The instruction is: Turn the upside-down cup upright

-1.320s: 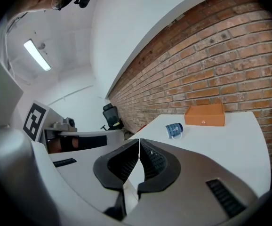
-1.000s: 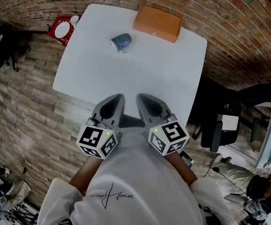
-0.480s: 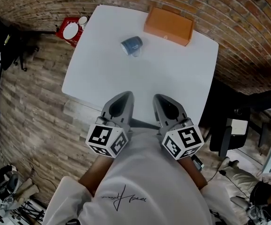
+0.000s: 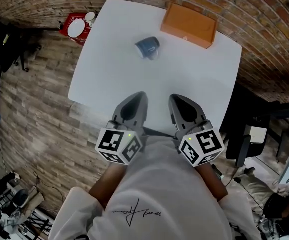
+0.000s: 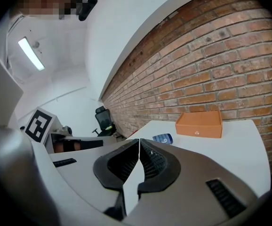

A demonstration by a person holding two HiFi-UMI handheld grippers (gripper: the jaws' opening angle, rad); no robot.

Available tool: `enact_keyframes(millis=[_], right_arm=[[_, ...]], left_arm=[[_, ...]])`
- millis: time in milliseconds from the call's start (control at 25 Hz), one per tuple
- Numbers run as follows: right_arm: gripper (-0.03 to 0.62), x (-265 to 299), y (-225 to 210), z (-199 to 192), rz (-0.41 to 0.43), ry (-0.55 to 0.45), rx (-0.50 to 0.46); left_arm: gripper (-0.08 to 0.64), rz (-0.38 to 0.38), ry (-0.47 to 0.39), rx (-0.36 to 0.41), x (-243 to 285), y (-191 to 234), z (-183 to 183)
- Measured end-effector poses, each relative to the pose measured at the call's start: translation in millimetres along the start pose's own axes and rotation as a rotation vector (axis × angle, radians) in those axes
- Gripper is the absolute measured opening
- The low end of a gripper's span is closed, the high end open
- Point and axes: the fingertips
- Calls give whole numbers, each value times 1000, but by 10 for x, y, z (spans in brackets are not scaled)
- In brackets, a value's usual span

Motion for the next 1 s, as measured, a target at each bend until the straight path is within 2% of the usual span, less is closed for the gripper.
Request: enact_keyframes(millis=[680, 1000], right_arm=[[21, 457, -257, 83, 9, 64, 2], [23, 650, -370, 77, 17, 102, -6]], left_arm=[[9, 28, 47, -59, 422, 382, 85], [9, 25, 74, -65, 593, 415, 40]])
Point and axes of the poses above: the fingertips, and each gripper's own axes: x forward along the fingers, y to its left, z out of its top, and after that the axes turned 8 degrees about z, right-handed
